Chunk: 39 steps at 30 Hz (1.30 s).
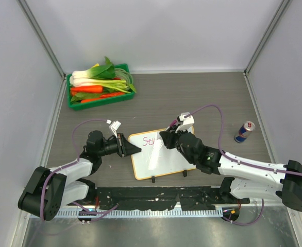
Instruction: Write a sentence on the whiteboard
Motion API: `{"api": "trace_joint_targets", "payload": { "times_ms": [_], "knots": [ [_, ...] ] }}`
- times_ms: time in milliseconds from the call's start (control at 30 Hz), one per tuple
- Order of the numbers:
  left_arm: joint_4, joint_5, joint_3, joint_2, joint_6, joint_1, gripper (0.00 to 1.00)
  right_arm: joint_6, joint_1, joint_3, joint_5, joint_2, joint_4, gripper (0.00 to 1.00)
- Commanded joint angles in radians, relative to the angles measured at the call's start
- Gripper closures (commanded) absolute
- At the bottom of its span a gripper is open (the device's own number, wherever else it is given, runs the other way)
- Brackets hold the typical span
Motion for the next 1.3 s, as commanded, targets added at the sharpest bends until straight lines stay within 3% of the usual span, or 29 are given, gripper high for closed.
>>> {"api": "trace_joint_targets", "payload": {
  "times_ms": [0,400,1267],
  "knots": [
    [-0.036,-0.048,0.005,0.015,0.064,0.002,1.00,-0.012,-0.002,-0.008,0.010,0.018,0.018,0.99],
    [-0.035,-0.048,0.005,0.015,0.064,0.002,1.00,0.003,-0.002,-0.041,-0.008,-0.013,-0.025,0.99],
    [-0.035,-0.048,0.005,0.016,0.064,0.002,1.00,-0.035,-0.002,0.018,0.125,-0.002,-0.034,0.99]
  ]
}}
